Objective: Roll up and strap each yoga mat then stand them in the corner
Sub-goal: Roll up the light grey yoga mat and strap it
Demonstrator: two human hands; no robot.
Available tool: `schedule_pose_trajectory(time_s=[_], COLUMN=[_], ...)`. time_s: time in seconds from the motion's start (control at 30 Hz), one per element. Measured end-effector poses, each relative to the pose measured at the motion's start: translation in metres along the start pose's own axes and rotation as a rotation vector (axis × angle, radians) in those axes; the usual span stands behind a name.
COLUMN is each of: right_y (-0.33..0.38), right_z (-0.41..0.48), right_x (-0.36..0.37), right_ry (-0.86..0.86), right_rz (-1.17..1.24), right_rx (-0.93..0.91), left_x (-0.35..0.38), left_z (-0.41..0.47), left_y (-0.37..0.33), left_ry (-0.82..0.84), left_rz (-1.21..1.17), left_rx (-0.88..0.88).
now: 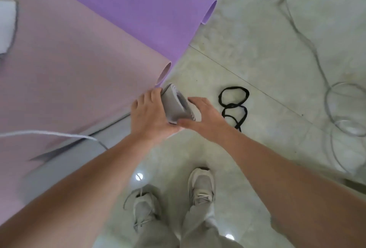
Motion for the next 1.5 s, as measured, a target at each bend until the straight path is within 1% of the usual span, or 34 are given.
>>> schedule_pose_trajectory(time_s=[0.07, 0.13, 0.23, 0.37, 0.47, 0.53, 0.57, 0.63, 0.7, 0.8, 0.87, 0.9, 0.97, 1.07, 1.13, 1.2, 1.27, 1.33, 1.4, 1.43, 1.5], right_y=[-0.055, -0.103, -0.144, -0.155, -0.142, -0.129, -0.12, -0.095, -0.059, 0.015, 0.078, 0.112, 0.181, 0.279, 0.335, 0.386, 0.426, 0.46, 0.487, 0.498, 0.511], right_z=[0.022, 0.044, 0.075, 0.116, 0.131, 0.13, 0.126, 0.112, 0.088, 0.041, 0.006, -0.012, -0.049, -0.106, -0.145, -0.184, -0.221, -0.256, -0.291, -0.31, -0.345], right_x=[-0.013, -0.023, -0.036, -0.028, -0.02, -0.02, -0.023, -0.033, -0.041, -0.052, -0.053, -0.052, -0.043, -0.013, 0.021, 0.066, 0.114, 0.161, 0.212, 0.237, 0.288], right_ry=[-0.053, -0.08, -0.11, -0.069, -0.168, -0.223, -0.25, -0.308, -0.331, -0.361, -0.321, -0.287, -0.21, -0.077, 0.036, 0.156, 0.235, 0.289, 0.35, 0.383, 0.439], right_rz=[-0.086, -0.269, -0.538, -0.757, -0.887, -0.885, -0.822, -0.62, -0.388, 0.045, 0.312, 0.398, 0.476, 0.459, 0.373, 0.228, 0.093, 0.005, -0.084, -0.13, -0.224], right_rx=[0.146, 0.258, 0.328, 0.293, 0.277, 0.266, 0.253, 0.215, 0.167, 0.076, -0.015, -0.067, -0.156, -0.278, -0.358, -0.441, -0.551, -0.662, -0.763, -0.818, -0.918], left_x=[0.025, 0.049, 0.083, 0.113, 0.114, 0.107, 0.101, 0.079, 0.045, -0.022, -0.075, -0.102, -0.158, -0.24, -0.284, -0.318, -0.34, -0.354, -0.357, -0.353, -0.348], left_z=[0.022, 0.04, 0.057, 0.068, 0.069, 0.068, 0.067, 0.063, 0.055, 0.033, 0.013, 0.002, -0.027, -0.086, -0.136, -0.191, -0.25, -0.307, -0.366, -0.394, -0.445], left_y=[0.0, 0.004, 0.012, 0.016, 0.02, 0.02, 0.02, 0.021, 0.024, 0.032, 0.044, 0.053, 0.076, 0.116, 0.147, 0.179, 0.208, 0.233, 0.258, 0.271, 0.293], left_ry=[0.007, 0.015, 0.04, 0.05, 0.031, 0.042, 0.05, 0.04, 0.01, -0.04, -0.075, -0.094, -0.139, -0.245, -0.348, -0.488, -0.616, -0.72, -0.777, -0.809, -0.879], left_rz=[0.05, 0.092, 0.099, 0.11, 0.106, 0.101, 0.092, 0.076, 0.043, -0.031, -0.094, -0.134, -0.215, -0.326, -0.432, -0.578, -0.702, -0.771, -0.809, -0.832, -0.918], left_rx=[-0.003, -0.01, -0.028, -0.039, -0.029, -0.018, -0.021, -0.039, -0.059, -0.077, -0.107, -0.127, -0.172, -0.277, -0.363, -0.437, -0.516, -0.622, -0.769, -0.815, -0.825])
Point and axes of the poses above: each hand's wrist, its own z-axis towards the middle knuckle, its own x-axis out of the palm, y = z × x, the point moved 7 cm from there along z, towards the middle knuckle, and after that the axes turned 9 degrees about x, right-handed, at the moved point
